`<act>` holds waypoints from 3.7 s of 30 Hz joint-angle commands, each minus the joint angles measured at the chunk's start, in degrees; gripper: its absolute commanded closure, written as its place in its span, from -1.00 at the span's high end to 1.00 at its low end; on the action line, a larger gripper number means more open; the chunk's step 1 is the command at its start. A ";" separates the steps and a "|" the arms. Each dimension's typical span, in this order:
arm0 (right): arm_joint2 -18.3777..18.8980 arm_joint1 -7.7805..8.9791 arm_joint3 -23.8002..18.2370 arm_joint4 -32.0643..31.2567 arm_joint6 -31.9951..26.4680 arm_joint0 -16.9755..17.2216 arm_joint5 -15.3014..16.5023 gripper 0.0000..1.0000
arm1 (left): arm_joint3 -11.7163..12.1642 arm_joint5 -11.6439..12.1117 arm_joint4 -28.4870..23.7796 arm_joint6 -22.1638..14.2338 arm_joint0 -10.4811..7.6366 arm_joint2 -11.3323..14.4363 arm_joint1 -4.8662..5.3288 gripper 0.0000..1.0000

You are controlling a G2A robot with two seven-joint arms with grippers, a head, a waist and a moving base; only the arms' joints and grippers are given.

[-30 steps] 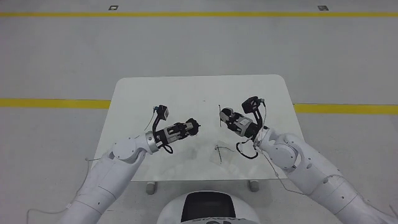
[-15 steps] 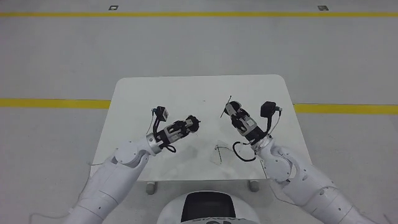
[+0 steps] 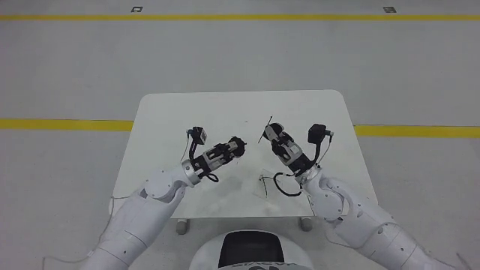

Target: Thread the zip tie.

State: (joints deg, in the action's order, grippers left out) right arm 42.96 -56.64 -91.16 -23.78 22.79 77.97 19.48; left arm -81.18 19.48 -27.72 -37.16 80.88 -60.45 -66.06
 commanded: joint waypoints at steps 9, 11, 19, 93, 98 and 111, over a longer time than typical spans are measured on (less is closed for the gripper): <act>-1.15 -1.75 2.52 -0.22 3.60 0.63 0.00 -1.00 | 0.02 -1.20 1.40 2.07 0.15 1.18 -0.14 -1.00; -1.83 -2.15 3.04 -0.34 4.57 0.39 0.00 -1.00 | 0.24 -1.48 1.69 2.26 0.06 1.23 -0.11 -1.00; -3.59 -3.06 4.79 0.07 7.47 -0.90 0.00 -1.00 | 0.23 -1.52 1.69 2.14 -0.03 1.44 -0.05 -1.00; 1.37 -6.20 3.83 -2.56 1.50 2.60 -0.36 -1.00 | 0.23 -1.52 1.69 2.14 -0.03 1.44 -0.05 -1.00; 2.11 -6.65 3.76 -2.93 1.05 3.16 0.00 -1.00 | 0.23 -1.52 1.69 2.14 -0.03 1.44 -0.05 -1.00; 2.10 -7.12 3.82 -3.26 1.22 3.00 0.00 -1.00 | 0.23 -1.52 1.69 2.14 -0.03 1.44 -0.05 -1.00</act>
State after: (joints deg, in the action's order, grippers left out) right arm 45.06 -63.76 -87.34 -27.04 24.02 80.97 19.48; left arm -80.95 17.96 -26.03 -35.02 80.84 -59.01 -66.11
